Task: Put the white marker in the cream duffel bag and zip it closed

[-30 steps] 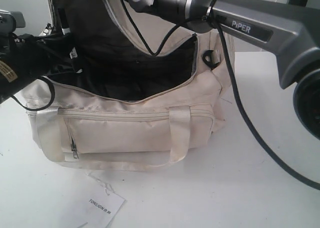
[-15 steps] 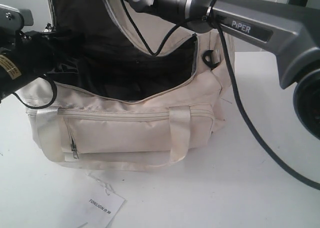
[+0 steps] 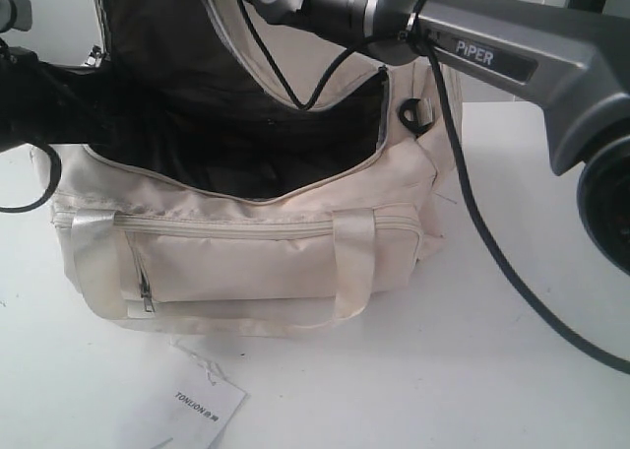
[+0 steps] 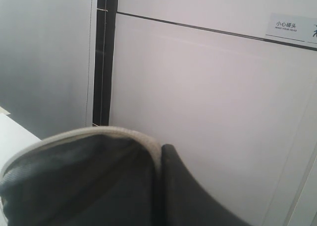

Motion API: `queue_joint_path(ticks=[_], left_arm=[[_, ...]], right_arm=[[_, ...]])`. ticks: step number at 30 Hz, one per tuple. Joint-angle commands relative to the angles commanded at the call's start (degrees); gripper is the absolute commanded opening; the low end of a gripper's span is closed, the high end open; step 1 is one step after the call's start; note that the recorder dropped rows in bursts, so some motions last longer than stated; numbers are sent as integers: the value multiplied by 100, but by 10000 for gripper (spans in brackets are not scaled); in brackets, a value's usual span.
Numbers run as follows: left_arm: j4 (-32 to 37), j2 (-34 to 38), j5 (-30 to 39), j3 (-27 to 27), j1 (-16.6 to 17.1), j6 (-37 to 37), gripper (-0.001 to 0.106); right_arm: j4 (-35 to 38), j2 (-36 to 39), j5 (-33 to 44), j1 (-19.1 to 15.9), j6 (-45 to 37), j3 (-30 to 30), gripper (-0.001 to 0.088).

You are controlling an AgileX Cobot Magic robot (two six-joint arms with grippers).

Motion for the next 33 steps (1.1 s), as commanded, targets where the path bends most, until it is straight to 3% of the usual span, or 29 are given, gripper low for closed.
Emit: queue_joint_path(ticks=[10,23,29,33], left_arm=[[204,-952,1819,0,0,-366,0],[-73,-1230,4257,-140,0,-176,0],[-295,-1167,5795,-796,29,1095,0],[-1101,-1105,6015,-1199,248,1916,0]], right_arm=[[0,0,0,0,0,0,0],[0,0,0,0,0,0,0],[0,0,0,0,0,0,0],[0,0,0,0,0,0,0]])
